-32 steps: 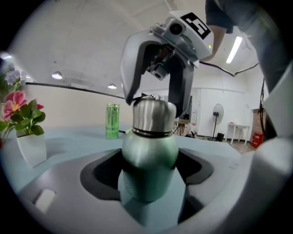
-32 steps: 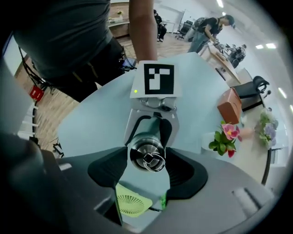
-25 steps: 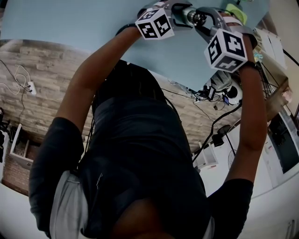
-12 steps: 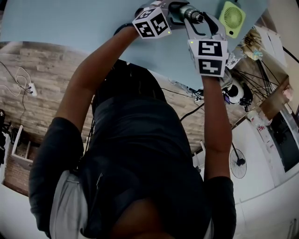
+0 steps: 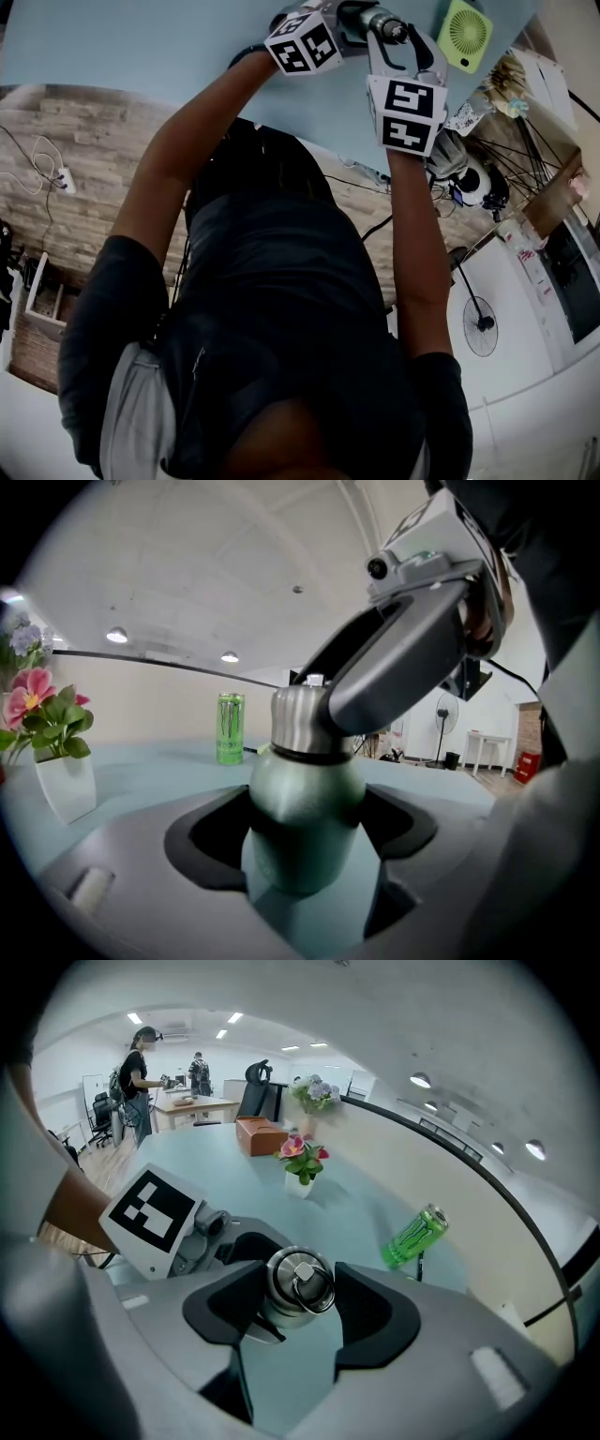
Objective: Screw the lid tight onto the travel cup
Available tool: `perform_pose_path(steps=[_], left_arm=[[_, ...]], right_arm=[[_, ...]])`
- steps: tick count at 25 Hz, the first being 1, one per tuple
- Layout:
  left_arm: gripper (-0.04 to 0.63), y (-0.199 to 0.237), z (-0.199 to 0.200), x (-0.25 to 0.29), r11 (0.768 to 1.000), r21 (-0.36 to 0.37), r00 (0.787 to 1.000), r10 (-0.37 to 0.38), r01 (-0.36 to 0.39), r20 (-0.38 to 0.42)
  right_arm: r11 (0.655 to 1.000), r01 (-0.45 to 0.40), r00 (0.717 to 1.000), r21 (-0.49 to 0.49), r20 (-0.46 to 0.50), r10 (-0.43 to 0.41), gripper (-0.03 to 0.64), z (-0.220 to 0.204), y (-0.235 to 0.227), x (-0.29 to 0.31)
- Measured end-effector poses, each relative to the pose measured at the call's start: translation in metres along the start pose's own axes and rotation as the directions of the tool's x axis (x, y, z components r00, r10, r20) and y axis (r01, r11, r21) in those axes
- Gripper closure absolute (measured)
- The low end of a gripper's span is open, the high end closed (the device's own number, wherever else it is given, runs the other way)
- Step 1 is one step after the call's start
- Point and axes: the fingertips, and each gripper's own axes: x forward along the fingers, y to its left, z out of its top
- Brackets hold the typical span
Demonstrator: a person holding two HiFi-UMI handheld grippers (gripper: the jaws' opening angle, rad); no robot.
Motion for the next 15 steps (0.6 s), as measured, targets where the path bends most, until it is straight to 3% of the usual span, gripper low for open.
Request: perform_pose_path(steps=[2, 5, 7, 8, 10, 12, 14, 15], left_arm=[[0.179, 0.0, -0.001, 0.001, 1.0, -0.001, 1.0, 0.0, 0.0, 0.0], [0.179, 0.0, -0.001, 0.001, 1.0, -0.002, 1.0, 0.0, 0.0, -0.001], [0.179, 0.0, 0.0, -0.001, 1.0, -0.003, 1.0, 0.0, 0.0, 0.0], [0.179, 0.0, 0.0, -0.001, 1.0, -0.003, 1.0, 0.0, 0.0, 0.0], [0.179, 0.0, 0.0, -0.001, 1.0, -0.003, 1.0, -0.001, 0.001, 0.001], [0.179, 0.0, -0.002, 0.0, 1.0, -0.002, 1.0, -0.001, 0.001, 0.002], [0.179, 0.0, -0.003, 0.001, 1.0, -0.002, 1.0, -0.002, 0.002, 0.001], [0.179, 0.0, -0.002, 0.001, 1.0, -0.002, 1.0, -0.003, 0.003, 0.001]], right_arm=[[0.999, -0.031, 0.999, -0.02, -0.016, 0.031, 0.383, -0.001, 0.0, 0.001], [0.981, -0.147, 0.988, -0.128, -0.062, 0.14, 0.355, 0.001, 0.007, 0.0], [0.937, -0.236, 0.971, -0.258, -0.09, 0.22, 0.348, 0.009, 0.015, -0.008], [0.898, -0.278, 0.961, -0.342, -0.114, 0.254, 0.348, 0.012, 0.018, -0.012], [0.778, -0.347, 0.938, -0.523, -0.195, 0.287, 0.348, 0.01, 0.019, -0.016], [0.613, -0.396, 0.918, -0.684, -0.292, 0.268, 0.35, 0.0, 0.014, -0.013], [0.446, -0.449, 0.893, -0.774, -0.377, 0.245, 0.35, -0.007, 0.009, -0.008], [0.383, -0.48, 0.877, -0.789, -0.413, 0.247, 0.35, -0.01, 0.008, -0.007]])
